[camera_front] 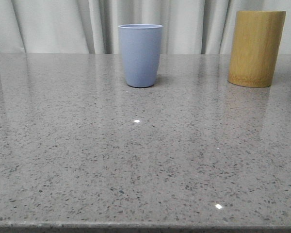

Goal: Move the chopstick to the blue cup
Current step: 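Lift the pink chopstick out and carry it over the blue cup, then lower the chopstick into the blue cup and open the right gripper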

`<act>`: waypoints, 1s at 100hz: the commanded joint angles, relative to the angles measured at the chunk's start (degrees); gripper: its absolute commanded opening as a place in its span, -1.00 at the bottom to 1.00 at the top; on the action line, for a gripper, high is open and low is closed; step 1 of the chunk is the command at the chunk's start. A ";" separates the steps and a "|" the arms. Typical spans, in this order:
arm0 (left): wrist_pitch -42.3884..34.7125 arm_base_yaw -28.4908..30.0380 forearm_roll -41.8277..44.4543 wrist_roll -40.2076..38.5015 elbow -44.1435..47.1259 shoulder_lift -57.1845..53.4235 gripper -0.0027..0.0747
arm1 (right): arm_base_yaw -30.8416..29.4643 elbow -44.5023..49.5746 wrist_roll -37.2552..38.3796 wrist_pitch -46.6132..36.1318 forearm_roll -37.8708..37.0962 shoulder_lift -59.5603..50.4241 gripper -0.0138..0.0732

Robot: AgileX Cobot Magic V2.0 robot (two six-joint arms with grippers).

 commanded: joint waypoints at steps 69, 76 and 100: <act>-2.88 0.19 0.09 -0.63 -1.41 0.04 -0.17 | 15.89 -2.03 -0.62 -12.50 -0.42 8.07 -0.75; -2.88 0.19 0.09 -0.63 -1.41 0.04 -0.17 | 15.89 -2.03 -0.65 -12.50 -0.42 9.38 -0.75; -2.75 0.19 0.14 -0.63 -1.41 0.04 -0.17 | 15.89 -2.03 -0.65 -11.14 -0.42 13.13 -0.75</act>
